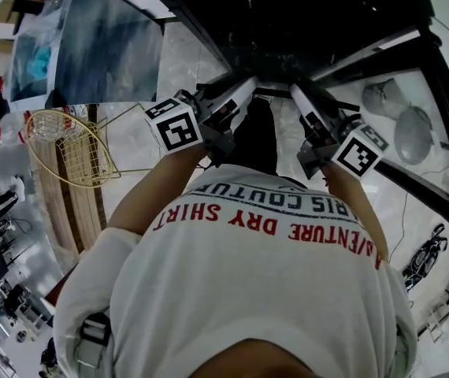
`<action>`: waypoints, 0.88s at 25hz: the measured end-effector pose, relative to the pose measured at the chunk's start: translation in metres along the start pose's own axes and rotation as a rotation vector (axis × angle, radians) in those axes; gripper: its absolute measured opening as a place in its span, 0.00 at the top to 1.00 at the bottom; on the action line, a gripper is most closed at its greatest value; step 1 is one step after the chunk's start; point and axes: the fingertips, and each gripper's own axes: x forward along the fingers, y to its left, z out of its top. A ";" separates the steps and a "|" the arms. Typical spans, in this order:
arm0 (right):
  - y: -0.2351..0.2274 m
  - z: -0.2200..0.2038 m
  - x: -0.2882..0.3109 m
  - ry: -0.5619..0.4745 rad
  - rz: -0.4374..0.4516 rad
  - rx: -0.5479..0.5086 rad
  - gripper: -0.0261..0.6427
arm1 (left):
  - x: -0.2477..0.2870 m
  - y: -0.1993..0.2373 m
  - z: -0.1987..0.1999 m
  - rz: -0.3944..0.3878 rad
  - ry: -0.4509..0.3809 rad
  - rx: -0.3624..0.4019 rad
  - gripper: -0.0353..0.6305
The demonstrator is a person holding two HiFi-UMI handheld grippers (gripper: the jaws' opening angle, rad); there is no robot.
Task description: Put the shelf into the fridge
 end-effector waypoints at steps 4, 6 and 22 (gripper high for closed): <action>-0.003 0.002 0.002 0.000 -0.003 0.003 0.79 | 0.002 0.003 0.002 0.000 -0.007 -0.001 0.78; -0.004 0.003 0.004 0.000 -0.004 0.001 0.79 | 0.003 0.005 0.004 0.001 -0.009 -0.004 0.78; -0.021 0.013 0.026 -0.007 -0.021 0.014 0.79 | 0.015 0.025 0.023 -0.007 -0.013 0.036 0.77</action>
